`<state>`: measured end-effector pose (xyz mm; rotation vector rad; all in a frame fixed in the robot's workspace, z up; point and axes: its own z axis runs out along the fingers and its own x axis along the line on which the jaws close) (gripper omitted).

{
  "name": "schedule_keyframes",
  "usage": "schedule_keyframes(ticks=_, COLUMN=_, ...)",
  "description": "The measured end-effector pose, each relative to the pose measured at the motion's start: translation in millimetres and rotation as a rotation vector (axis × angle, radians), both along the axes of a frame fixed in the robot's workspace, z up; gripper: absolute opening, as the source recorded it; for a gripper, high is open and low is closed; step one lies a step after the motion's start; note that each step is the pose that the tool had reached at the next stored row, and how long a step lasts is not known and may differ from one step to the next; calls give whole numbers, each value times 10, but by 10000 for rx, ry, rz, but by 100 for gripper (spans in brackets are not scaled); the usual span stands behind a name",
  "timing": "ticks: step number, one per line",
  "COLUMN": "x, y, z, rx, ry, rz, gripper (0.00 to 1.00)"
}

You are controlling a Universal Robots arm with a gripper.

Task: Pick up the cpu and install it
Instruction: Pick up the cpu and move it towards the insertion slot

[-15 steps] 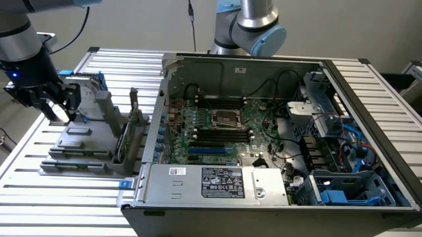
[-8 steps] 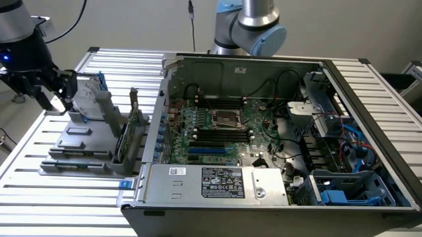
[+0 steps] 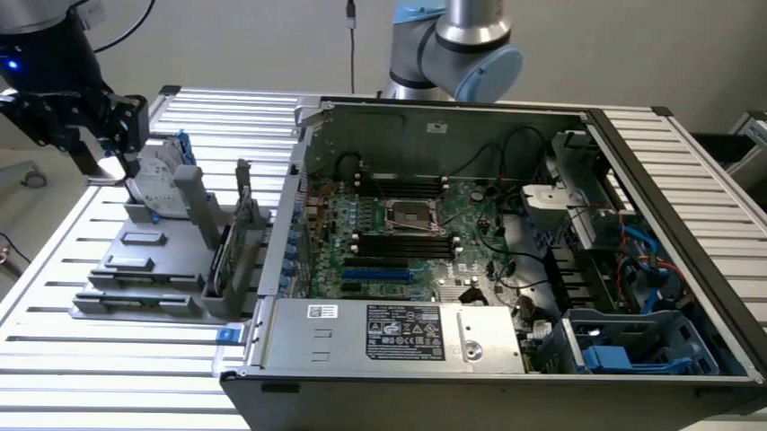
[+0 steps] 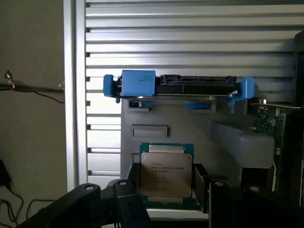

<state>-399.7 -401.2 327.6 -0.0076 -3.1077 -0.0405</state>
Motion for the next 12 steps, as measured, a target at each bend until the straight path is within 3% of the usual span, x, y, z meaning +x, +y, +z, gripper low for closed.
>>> schedule_keyframes(ticks=8, x=361, y=26, z=361, rx=-1, ry=6, rz=1, gripper=54)
schedule_keyframes(ticks=12, x=541, y=30, z=506, rx=-5, ry=39, rz=1, gripper=54)
